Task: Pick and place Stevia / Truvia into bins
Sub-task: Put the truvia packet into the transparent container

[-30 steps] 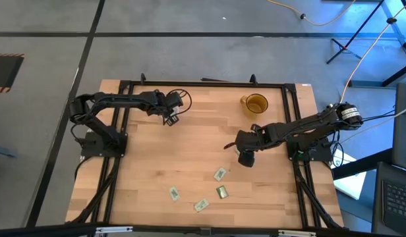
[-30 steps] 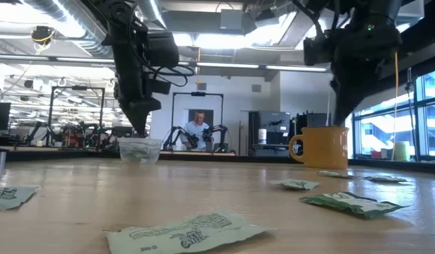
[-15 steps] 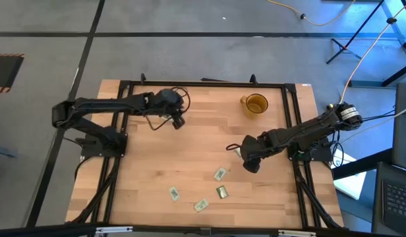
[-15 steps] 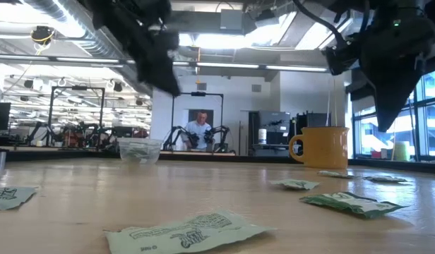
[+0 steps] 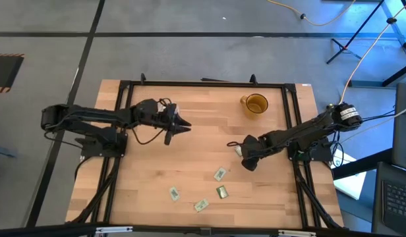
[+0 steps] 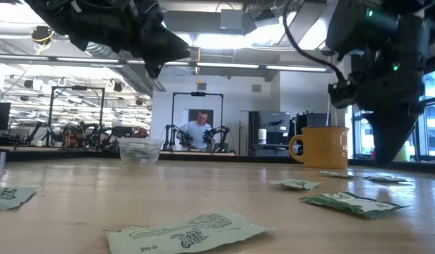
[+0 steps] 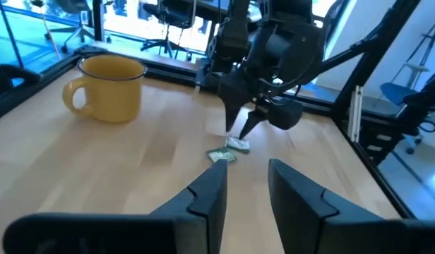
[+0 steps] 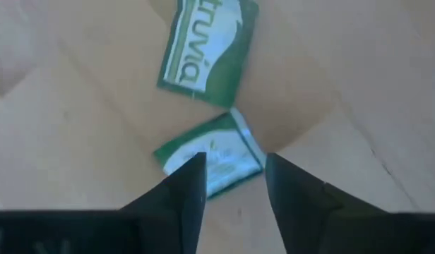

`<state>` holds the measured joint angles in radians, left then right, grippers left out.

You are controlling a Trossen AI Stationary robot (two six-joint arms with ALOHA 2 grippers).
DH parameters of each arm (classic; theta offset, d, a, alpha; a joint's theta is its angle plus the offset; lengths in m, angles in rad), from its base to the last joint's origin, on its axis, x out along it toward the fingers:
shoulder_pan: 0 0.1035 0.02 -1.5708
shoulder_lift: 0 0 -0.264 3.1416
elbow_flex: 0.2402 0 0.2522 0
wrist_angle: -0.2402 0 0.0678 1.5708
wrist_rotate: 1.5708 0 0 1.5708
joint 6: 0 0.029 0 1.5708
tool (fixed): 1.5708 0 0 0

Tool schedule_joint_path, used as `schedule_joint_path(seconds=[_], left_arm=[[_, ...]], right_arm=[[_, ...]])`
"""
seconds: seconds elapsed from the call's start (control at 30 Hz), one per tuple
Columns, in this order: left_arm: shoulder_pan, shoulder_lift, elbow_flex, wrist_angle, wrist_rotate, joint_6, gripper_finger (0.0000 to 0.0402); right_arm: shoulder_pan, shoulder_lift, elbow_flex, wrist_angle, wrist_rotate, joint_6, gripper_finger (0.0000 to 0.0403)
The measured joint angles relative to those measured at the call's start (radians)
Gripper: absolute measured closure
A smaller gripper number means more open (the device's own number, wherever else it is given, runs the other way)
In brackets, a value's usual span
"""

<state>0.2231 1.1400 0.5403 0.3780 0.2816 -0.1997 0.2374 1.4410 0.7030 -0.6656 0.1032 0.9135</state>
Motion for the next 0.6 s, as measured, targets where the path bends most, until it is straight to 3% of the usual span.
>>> schedule_joint_path(seconds=[0.37,0.6], left_arm=[[-0.014,0.000,-0.008,-0.009,-0.021,0.000,0.0304],[-0.014,0.000,-0.008,-0.008,-0.030,0.000,0.0304]], right_arm=[[-0.042,-0.006,-0.108,0.109,-0.025,-0.030,0.0312],[-0.042,-0.006,-0.109,0.107,-0.030,-0.046,0.0376]])
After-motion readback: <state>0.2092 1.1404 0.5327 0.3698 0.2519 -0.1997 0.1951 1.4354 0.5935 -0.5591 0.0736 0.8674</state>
